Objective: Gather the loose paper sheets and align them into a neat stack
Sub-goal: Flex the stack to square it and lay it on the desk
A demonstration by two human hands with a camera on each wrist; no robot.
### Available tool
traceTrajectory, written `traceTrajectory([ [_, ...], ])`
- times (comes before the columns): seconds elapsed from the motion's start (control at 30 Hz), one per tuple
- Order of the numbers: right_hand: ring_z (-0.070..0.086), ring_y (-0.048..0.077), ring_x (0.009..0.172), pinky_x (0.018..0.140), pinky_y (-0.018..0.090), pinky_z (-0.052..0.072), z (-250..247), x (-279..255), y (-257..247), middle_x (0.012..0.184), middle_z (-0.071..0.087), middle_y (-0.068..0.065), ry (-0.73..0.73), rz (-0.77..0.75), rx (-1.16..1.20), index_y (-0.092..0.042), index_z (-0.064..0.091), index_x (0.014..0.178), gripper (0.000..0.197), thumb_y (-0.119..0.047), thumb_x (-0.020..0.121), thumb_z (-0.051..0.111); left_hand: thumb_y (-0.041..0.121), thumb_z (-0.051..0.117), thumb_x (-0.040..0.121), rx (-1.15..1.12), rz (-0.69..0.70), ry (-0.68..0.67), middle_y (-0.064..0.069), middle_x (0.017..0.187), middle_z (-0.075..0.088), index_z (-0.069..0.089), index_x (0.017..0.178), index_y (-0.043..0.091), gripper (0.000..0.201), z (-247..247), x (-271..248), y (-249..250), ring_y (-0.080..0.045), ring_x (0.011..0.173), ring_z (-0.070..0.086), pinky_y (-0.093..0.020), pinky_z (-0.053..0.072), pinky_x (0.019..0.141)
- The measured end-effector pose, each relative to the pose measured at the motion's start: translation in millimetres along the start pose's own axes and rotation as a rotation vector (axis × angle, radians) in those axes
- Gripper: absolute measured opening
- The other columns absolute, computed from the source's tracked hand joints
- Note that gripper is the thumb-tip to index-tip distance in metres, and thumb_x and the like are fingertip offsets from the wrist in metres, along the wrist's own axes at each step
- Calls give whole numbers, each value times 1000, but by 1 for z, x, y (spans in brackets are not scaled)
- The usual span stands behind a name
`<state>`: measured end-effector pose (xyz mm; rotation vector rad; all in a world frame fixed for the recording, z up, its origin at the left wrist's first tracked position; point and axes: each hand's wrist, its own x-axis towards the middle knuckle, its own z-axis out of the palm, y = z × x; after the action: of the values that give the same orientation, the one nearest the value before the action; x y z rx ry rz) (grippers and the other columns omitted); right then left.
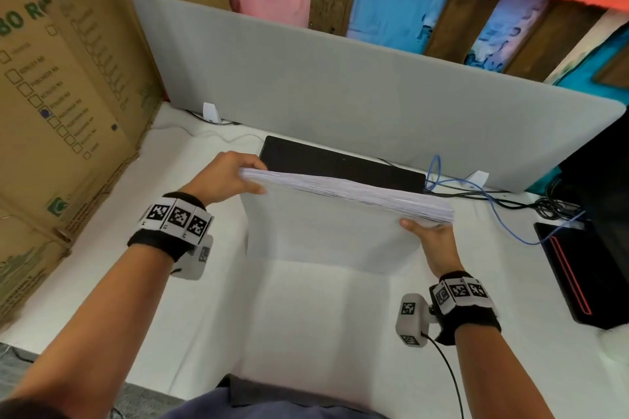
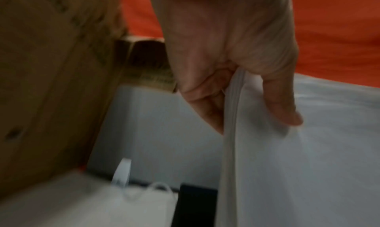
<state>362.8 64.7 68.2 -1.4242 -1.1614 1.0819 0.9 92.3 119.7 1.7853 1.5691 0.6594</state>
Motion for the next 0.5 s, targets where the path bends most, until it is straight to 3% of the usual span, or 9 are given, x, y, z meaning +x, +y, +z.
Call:
traceTrajectory([
  [0.1,65,-6,75,76,17,51,7,1,-20,85,70,-12,-2,-28,-12,-23,65,93,31,0,74,73,20,68,78,546,14,-135,-3,82,60,63,95,22,18,-6,5,31,-22,78,53,-29,37,65],
  [0.17,65,-1,76,80,23,52,13,5,-43,77,71,-18,-28,-89,-47,-24,67,87,29,0,72,75,22,65,79,673,52,-163,-3,79,54,60,99,19,21,2,9,54,-25,81,51,-29,34,64],
  [0.23,64,0,76,79,20,50,22,9,-71,79,71,-17,-88,-190,-106,-24,68,84,29,0,70,76,25,67,79,639,103,-147,-3,80,52,60,102,18,25,13,12,74,-25,86,51,-29,36,67],
  [0.33,59,7,78,76,20,48,36,13,-109,88,70,4,-166,-297,-230,-19,69,88,26,-3,69,77,31,73,76,421,164,-48,-4,84,64,63,112,22,39,24,15,95,-25,84,56,-31,44,70],
  [0.37,58,9,80,76,23,47,40,14,-118,89,69,7,-175,-316,-266,-20,69,90,27,-5,69,78,33,74,75,351,169,-18,-2,77,63,64,111,22,40,25,16,101,-25,79,56,-31,45,68],
  [0.43,58,11,80,76,24,46,48,14,-133,87,68,3,-189,-359,-339,-20,70,95,30,-7,69,78,34,77,73,265,174,27,6,60,50,67,96,21,29,27,17,111,-22,67,49,-30,40,61],
  [0.5,59,9,81,74,22,46,56,11,-143,88,69,1,-207,-412,-415,-16,72,100,32,-9,69,79,34,78,71,182,183,70,7,55,43,58,69,26,21,27,17,118,-19,60,44,-28,38,58],
])
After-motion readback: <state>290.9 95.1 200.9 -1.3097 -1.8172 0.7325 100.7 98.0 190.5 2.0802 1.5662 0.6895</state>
